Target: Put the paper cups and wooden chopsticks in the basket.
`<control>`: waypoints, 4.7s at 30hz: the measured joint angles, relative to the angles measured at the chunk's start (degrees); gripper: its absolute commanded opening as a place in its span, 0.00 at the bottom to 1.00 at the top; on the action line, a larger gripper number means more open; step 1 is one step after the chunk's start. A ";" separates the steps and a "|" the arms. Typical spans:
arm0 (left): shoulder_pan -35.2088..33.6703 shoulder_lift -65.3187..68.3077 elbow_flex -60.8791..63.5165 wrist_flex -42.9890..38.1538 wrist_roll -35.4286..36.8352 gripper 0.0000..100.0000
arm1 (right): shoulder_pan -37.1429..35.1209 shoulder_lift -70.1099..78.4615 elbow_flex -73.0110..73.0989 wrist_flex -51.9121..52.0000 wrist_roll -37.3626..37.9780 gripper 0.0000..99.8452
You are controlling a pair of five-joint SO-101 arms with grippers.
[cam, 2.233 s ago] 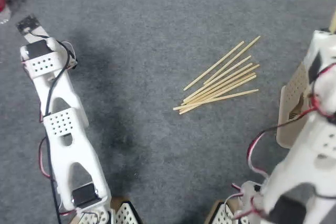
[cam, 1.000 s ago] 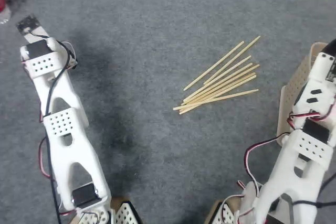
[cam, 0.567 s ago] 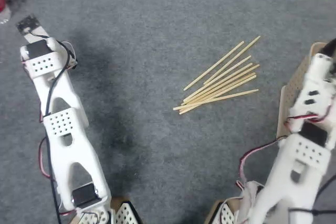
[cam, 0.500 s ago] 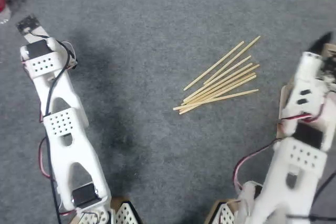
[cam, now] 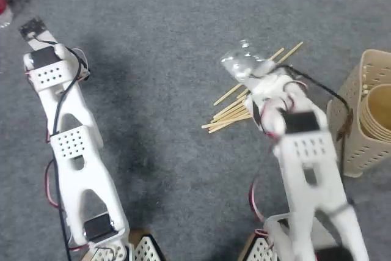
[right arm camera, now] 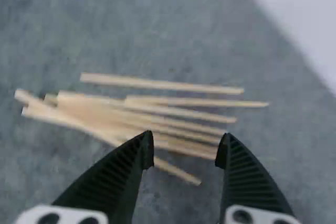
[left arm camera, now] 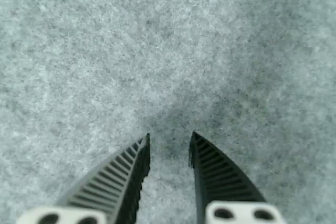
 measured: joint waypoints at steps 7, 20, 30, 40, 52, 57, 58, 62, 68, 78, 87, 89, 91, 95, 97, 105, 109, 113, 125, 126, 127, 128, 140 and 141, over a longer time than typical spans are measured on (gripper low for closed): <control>0.00 0.00 0.00 0.00 0.00 0.12 | 0.00 20.31 -4.22 -0.53 9.76 0.20; 0.00 0.00 0.00 0.00 0.00 0.12 | 1.05 46.95 -22.24 -0.88 14.77 0.20; 0.00 0.00 0.00 0.00 0.00 0.12 | 1.85 50.64 -28.66 1.14 18.81 0.00; 0.00 0.00 0.00 0.00 0.00 0.12 | 2.73 39.91 -35.52 25.76 21.01 0.01; 0.00 0.00 0.00 0.00 0.00 0.12 | 7.47 3.60 -37.19 23.91 7.82 0.01; 0.00 0.00 0.00 0.00 0.00 0.12 | 18.55 -4.57 -37.19 9.85 -7.47 0.01; 0.00 0.00 0.00 0.00 0.00 0.12 | 20.92 -5.71 -36.92 7.03 -10.20 0.01; 0.00 0.00 0.00 0.00 0.00 0.12 | 27.69 -9.93 -29.98 -6.51 -16.35 0.01; 0.00 0.00 0.00 0.00 0.00 0.12 | 32.97 -12.92 -7.12 -30.24 -17.32 0.01; 0.00 0.00 0.00 0.00 0.00 0.12 | 34.81 -14.24 4.84 -40.35 -21.89 0.01; 0.00 0.00 0.00 0.00 0.00 0.12 | 35.87 -10.55 4.92 -41.05 -22.07 0.26; 0.00 0.00 0.00 0.00 0.00 0.12 | 36.75 -10.55 4.92 -41.05 -22.07 0.27; 0.00 0.00 0.00 0.00 0.00 0.12 | 37.36 -10.55 4.92 -41.05 -22.07 0.25; 0.00 0.00 0.00 0.00 0.00 0.12 | 38.07 -10.81 4.92 -38.33 -22.07 0.20; 0.00 0.00 0.00 0.00 0.00 0.12 | 38.07 -12.75 4.84 -34.90 -22.07 0.18; 0.00 0.00 0.00 0.00 0.00 0.12 | 22.33 -27.96 -1.05 -4.31 -15.38 0.12; 0.00 0.00 0.00 0.00 0.00 0.12 | 15.30 -29.27 -1.05 8.97 -12.31 0.12; 0.00 0.00 0.00 0.00 0.00 0.12 | 16.09 -25.14 -1.05 16.53 -12.13 0.12; 0.00 0.00 0.00 0.00 0.00 0.12 | 25.23 -15.03 5.10 30.68 -6.51 0.12; 0.00 0.00 0.00 0.00 0.00 0.12 | 25.32 -15.91 8.00 29.10 -6.15 0.12; 0.00 0.00 0.00 0.00 0.00 0.12 | 25.32 -16.97 10.99 27.25 -5.80 0.12; 0.00 0.00 0.00 0.00 0.00 0.12 | 25.14 -18.11 14.24 25.14 -5.45 0.12; 0.00 0.00 0.00 0.00 0.00 0.12 | 35.96 -28.92 34.73 16.26 8.44 0.13; 0.00 0.00 0.00 0.00 0.00 0.12 | 37.36 -29.36 35.87 15.56 9.85 0.15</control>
